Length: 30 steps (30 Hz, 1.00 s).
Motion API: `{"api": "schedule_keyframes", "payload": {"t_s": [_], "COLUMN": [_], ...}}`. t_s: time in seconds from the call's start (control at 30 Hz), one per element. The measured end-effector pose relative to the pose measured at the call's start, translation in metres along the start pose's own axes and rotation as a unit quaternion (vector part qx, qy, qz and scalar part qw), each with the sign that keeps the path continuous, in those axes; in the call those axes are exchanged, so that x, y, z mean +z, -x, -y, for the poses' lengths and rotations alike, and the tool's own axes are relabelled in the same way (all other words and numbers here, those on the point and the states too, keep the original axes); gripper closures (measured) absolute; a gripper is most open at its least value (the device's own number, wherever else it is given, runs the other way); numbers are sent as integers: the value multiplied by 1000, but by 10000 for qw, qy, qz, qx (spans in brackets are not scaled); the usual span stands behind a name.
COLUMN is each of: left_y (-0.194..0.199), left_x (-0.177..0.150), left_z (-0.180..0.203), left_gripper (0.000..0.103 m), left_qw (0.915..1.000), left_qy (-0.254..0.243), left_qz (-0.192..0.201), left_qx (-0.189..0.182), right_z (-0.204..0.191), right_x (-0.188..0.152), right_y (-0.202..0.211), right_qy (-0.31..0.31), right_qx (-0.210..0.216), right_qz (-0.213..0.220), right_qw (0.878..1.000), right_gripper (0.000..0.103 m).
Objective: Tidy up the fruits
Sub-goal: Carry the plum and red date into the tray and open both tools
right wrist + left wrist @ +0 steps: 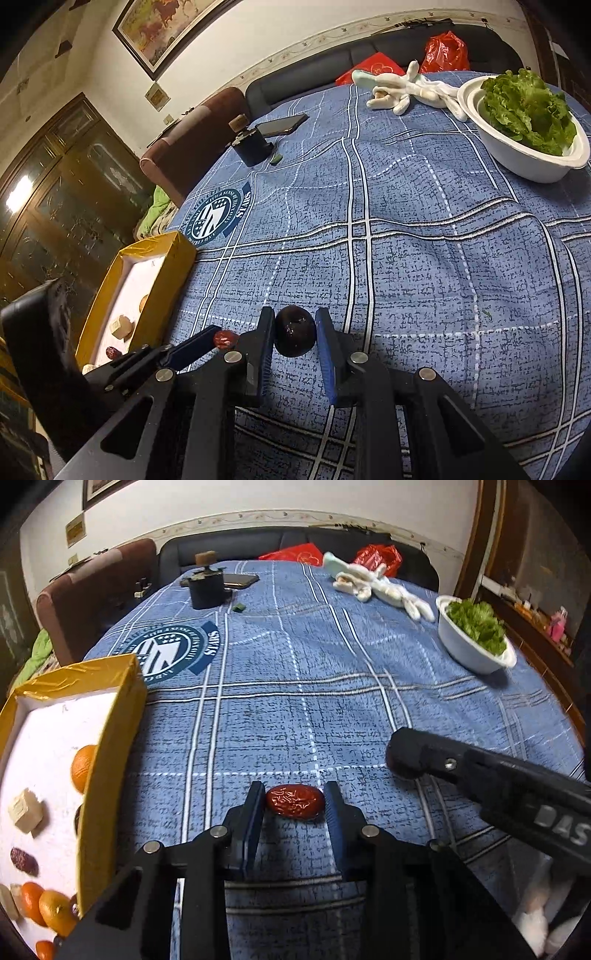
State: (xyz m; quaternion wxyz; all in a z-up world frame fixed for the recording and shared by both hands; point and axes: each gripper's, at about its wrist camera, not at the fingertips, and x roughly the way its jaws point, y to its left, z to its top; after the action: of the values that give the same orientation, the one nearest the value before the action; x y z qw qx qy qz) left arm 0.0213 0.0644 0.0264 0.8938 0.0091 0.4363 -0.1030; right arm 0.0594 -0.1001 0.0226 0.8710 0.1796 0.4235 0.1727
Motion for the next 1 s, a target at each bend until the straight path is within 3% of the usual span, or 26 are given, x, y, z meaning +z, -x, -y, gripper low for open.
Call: {"api": "schedule_keyframes", "payload": {"t_s": [0.27,0.6,0.8,1.0], "left_y": [77,148,156,148], "left_x": [-9,-58,-92,-104], "left_z": [-39,-142,-201,-206], "left_gripper": [71,71,71,71], "left_qw": [9972,9800,9665,9683], "left_qy": [489,1524,2095,2116], "left_qz": [559,863,685,592], "left_qx": [33,941,1315,1190], "right_z": [-7,-37,-92,-168], "right_x": [-4,-16,-33,-49], "right_y": [2,8,11,-18], "right_qy": [78,410,747,1223], "right_qx": [144,309,701,1155], "right_qz": [31,88,-96,-657], "right_qw": [9999,9986,9947,9836], "right_gripper": [78,77,77,77]}}
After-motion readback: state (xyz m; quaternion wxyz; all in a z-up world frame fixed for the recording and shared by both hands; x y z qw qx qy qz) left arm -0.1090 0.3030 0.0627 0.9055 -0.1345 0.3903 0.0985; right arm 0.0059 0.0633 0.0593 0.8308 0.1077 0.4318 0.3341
